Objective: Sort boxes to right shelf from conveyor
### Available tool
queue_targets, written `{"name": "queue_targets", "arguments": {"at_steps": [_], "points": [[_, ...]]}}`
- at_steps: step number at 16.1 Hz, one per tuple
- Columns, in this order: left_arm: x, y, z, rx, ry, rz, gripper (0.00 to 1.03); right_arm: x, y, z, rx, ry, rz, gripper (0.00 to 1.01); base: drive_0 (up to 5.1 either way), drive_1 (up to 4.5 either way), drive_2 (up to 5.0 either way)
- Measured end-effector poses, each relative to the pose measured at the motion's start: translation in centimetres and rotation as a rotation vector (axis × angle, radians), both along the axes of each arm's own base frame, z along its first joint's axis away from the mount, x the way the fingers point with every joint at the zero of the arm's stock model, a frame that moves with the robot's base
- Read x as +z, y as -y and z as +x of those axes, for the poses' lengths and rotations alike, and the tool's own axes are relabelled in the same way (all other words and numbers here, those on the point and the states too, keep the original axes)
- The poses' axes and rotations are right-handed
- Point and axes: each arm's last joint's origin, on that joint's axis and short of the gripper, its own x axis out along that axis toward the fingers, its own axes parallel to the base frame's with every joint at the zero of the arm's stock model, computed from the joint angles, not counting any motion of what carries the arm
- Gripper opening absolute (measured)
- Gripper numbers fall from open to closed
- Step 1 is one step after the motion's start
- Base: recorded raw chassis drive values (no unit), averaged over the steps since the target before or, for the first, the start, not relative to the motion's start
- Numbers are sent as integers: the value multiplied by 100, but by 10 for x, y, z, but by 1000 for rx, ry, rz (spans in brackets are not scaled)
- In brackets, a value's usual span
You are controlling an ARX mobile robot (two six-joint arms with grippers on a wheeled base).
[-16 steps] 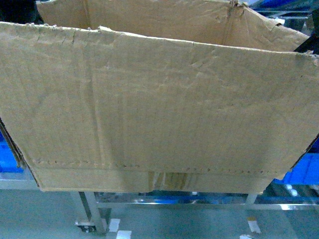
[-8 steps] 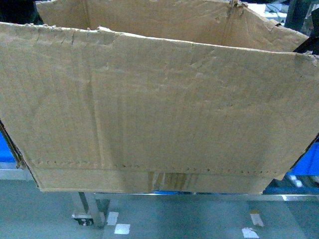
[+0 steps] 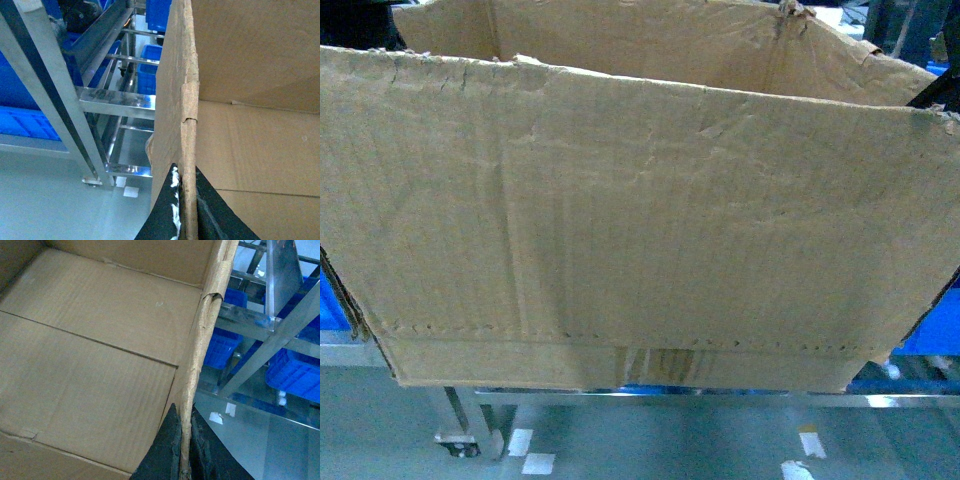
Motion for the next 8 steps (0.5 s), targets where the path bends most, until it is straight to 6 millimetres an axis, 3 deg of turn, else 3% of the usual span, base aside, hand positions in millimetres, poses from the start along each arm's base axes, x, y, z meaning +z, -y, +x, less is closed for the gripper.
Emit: {"name": "queue_targets", "arguments": {"at_steps": [8], "points": [[0,1,0,-4,0,-1,2,0,0,0,-1,2,0,2,0,0,0]]}}
